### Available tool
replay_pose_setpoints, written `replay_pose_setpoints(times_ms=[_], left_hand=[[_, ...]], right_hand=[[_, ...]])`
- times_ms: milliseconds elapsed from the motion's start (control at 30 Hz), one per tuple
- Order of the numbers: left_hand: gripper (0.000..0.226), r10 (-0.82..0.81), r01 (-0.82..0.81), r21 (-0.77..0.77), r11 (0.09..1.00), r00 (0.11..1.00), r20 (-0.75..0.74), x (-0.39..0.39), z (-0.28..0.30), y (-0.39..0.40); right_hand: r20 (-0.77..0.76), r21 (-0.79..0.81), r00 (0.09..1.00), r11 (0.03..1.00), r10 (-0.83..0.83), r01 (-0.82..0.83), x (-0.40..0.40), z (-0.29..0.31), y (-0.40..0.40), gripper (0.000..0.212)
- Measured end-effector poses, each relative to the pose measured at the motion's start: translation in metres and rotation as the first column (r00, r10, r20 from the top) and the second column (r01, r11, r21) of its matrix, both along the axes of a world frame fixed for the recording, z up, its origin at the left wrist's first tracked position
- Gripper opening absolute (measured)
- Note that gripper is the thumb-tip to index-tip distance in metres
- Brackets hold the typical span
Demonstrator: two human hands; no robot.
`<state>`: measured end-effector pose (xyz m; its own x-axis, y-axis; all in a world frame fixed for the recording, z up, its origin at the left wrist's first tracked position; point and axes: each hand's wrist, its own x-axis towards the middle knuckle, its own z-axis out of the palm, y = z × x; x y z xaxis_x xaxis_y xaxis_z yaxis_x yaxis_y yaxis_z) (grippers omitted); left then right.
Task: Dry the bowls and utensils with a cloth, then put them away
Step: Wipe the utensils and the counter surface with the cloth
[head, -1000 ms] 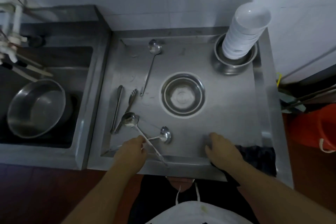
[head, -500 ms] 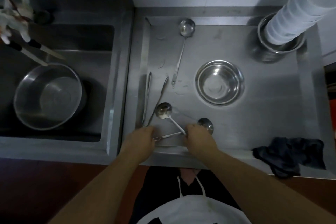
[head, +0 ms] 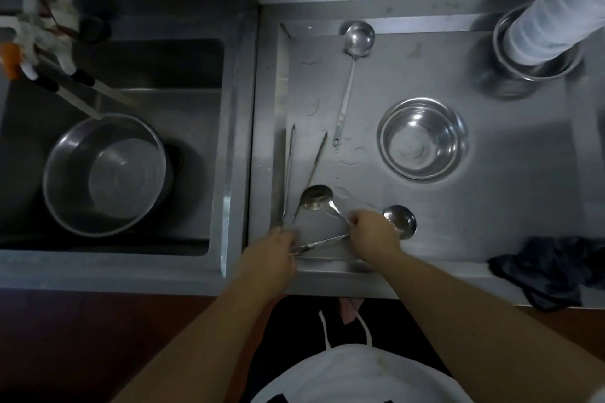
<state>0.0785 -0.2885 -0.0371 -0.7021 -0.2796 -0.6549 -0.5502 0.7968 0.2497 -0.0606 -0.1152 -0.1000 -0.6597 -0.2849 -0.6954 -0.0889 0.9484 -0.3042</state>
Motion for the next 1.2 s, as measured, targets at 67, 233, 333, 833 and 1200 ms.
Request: replay_pose_setpoints(times_ms=[67, 233, 333, 833, 1200], left_hand=[[0.027, -0.016, 0.016, 0.004, 1.000, 1.000, -0.002, -0.004, 0.002, -0.002], [0.030, -0.080, 0.081, 0.014, 0.997, 0.996, -0.026, -0.033, 0.012, 0.000], [0.029, -0.137, 0.137, 0.004, 0.991, 0.990, -0.035, -0.057, 0.016, 0.008], [0.033, -0.220, 0.218, -0.051, 0.975, 0.975, -0.032, -0.133, 0.021, 0.101], [0.032, -0.091, 0.093, -0.029, 0.995, 0.995, 0.047, -0.150, 0.016, 0.158]], right_hand=[[0.028, -0.034, 0.998, 0.998, -0.056, 0.057, 0.000, 0.003, 0.001, 0.024], [0.056, -0.120, 0.975, 0.968, -0.217, 0.222, -0.014, 0.018, 0.017, 0.026], [0.065, -0.190, 0.909, 0.889, -0.411, 0.416, -0.032, 0.026, 0.039, 0.021], [0.298, -0.248, 0.225, 0.153, -0.928, 0.957, -0.172, 0.010, 0.214, 0.019], [0.295, -0.246, 0.326, 0.258, -0.898, 0.934, -0.229, -0.027, 0.248, 0.026]])
